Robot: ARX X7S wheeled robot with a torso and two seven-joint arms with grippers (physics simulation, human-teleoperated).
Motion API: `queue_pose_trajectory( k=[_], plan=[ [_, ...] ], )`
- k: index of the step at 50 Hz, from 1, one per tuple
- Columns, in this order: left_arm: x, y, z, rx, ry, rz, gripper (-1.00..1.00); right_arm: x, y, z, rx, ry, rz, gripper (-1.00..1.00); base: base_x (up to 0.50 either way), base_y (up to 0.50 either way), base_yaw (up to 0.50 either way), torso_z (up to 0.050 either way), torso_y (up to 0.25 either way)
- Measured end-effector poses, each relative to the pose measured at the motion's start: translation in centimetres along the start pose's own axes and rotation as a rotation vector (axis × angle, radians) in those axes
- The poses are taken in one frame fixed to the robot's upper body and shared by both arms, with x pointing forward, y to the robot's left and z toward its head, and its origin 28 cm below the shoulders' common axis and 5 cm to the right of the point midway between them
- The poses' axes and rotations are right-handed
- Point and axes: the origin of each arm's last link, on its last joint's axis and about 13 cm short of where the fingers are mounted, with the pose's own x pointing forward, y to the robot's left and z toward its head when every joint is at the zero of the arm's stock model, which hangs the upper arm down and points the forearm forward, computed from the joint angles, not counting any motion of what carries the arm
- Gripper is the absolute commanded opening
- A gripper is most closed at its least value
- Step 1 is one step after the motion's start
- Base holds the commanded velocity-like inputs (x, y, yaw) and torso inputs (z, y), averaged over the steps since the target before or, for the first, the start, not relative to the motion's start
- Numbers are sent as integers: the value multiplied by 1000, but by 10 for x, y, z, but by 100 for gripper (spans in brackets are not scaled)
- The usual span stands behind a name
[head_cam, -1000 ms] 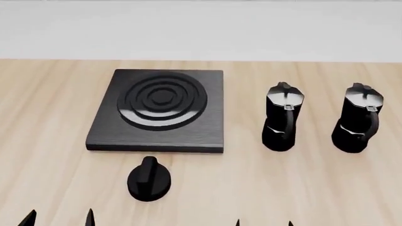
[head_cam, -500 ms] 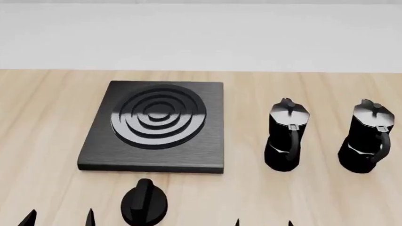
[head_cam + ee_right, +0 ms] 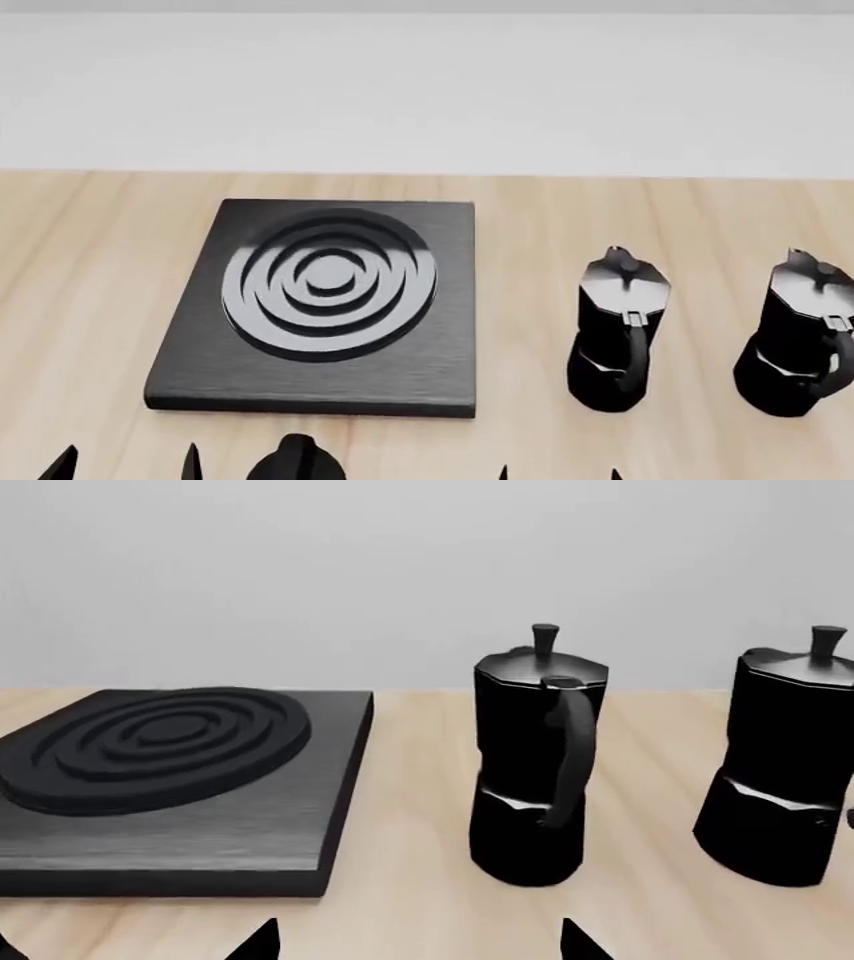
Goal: Put the right moka pot on the stove.
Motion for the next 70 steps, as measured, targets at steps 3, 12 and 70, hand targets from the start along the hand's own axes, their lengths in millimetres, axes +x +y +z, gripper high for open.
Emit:
queue_pose_trajectory(
  k=[3, 12, 70],
  plan=[
    [0, 0, 0, 0, -1, 0, 100, 0, 0, 0, 0, -1, 0, 100, 186, 0, 0, 0, 0],
    [0, 0, 0, -2, -1, 0, 100, 0, 0, 0, -1, -1, 1, 100, 184, 0, 0, 0, 0],
    [1, 1, 138, 44, -82, -62, 100, -13, -14, 98, -39, -115, 13, 100, 29, 0, 0, 0, 0]
  ],
)
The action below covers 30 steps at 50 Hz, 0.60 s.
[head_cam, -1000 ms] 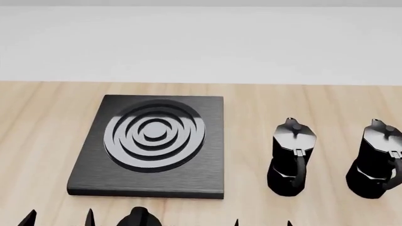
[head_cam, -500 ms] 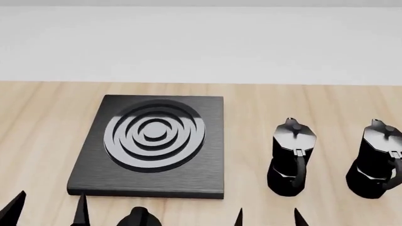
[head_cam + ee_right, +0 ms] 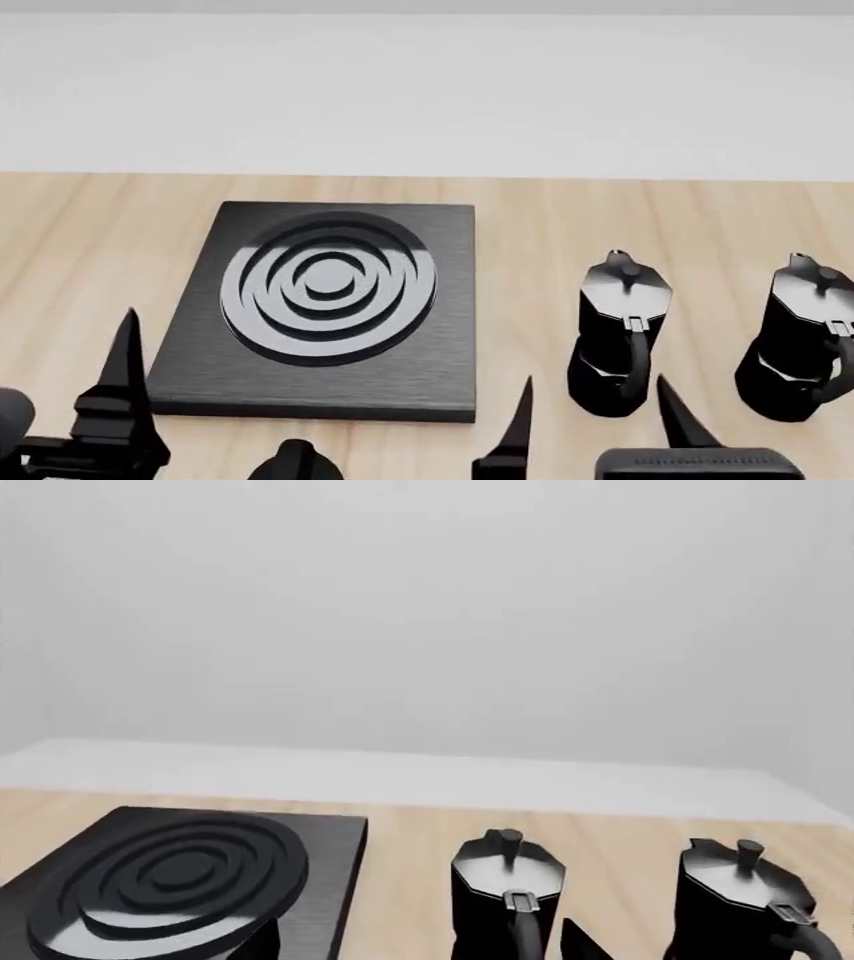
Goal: Put the right moka pot on the stove.
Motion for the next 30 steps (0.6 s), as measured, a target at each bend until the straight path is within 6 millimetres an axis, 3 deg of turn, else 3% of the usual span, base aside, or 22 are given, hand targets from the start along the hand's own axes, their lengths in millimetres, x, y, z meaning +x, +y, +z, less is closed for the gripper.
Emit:
queue_pose_trajectory(
  k=[30],
  plan=[
    [-4, 0, 15, -8, -24, -4, 100, -4, -2, 12, -6, -16, 0, 100, 0, 0, 0, 0, 0]
  ],
)
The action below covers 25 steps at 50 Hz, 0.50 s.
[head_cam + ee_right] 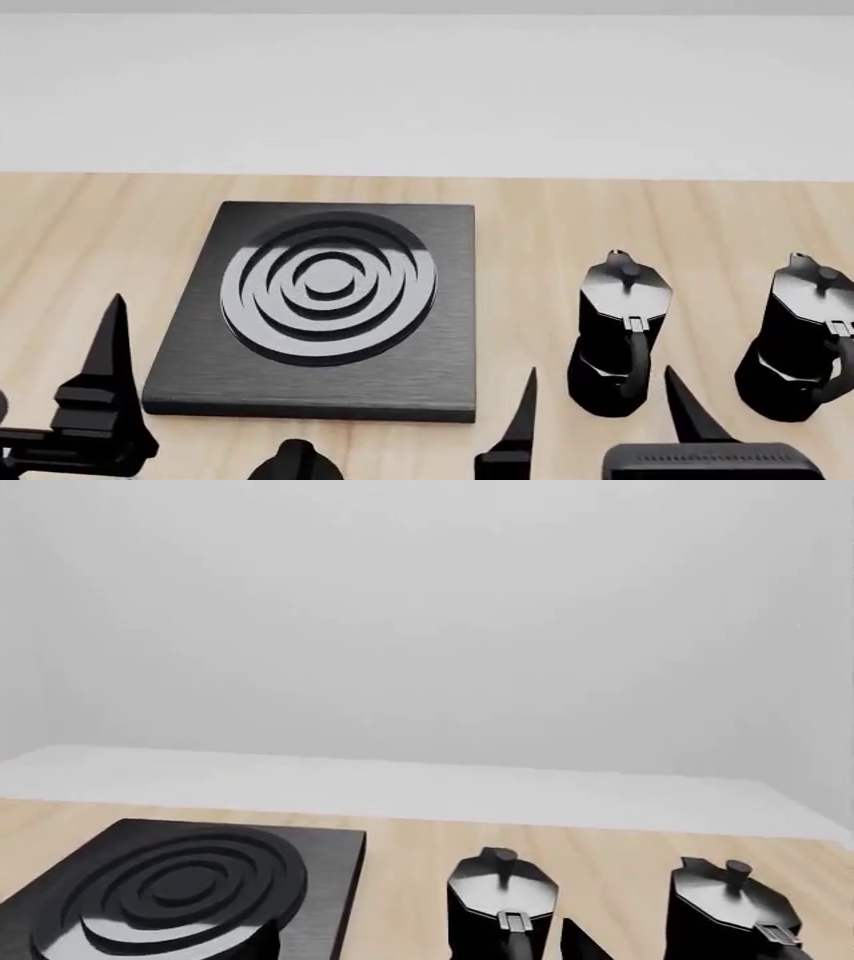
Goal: Put the right moka pot on the stove.
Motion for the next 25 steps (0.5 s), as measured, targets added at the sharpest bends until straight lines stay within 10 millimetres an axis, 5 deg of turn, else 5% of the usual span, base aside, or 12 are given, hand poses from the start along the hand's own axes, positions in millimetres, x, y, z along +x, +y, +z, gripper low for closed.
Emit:
queue_pose_trajectory(
  k=[25],
  plan=[
    [0, 0, 0, 16, -10, -5, 100, 0, -1, 2, -6, -2, -10, 100, 0, 0, 0, 0, -79]
  ],
)
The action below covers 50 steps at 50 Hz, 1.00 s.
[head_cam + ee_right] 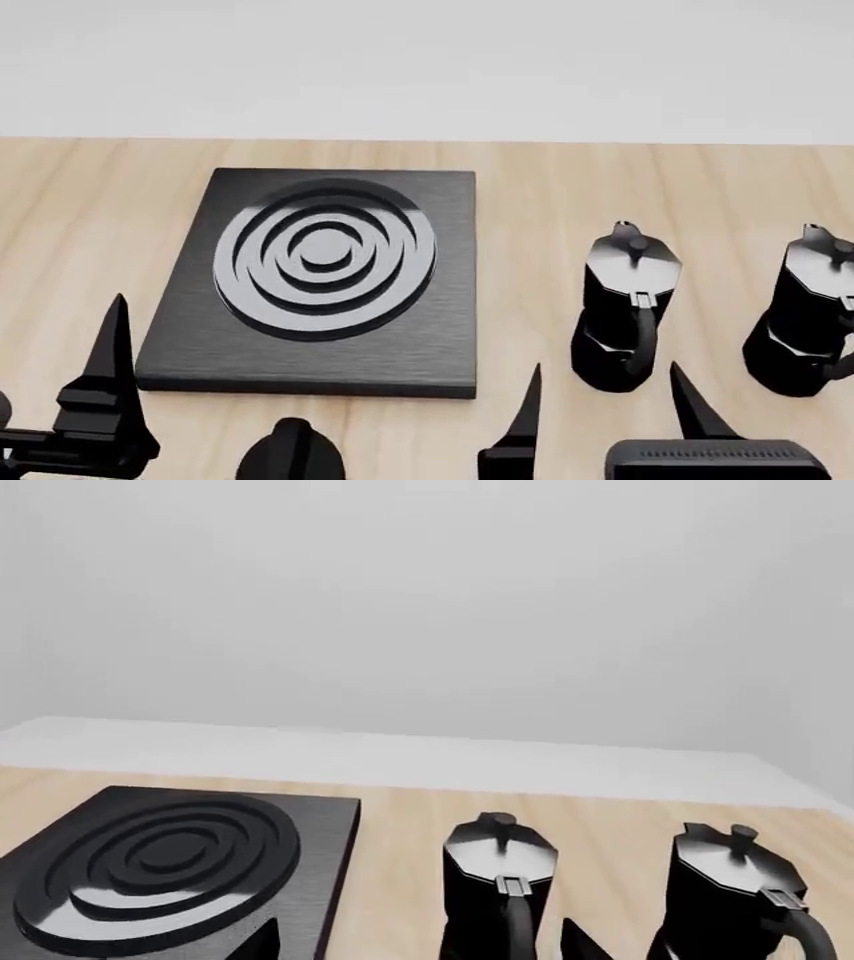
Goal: Put the right moka pot on the stove.
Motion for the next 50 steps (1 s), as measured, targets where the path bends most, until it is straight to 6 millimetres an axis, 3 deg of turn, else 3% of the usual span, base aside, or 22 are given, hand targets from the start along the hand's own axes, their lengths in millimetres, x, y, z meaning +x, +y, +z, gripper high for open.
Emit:
queue_pose_trajectory(
  k=[50],
  plan=[
    [0, 0, 1, -11, -5, 3, 100, 1, -1, 1, -6, -4, -6, 100, 0, 0, 0, 0, -111]
  ],
)
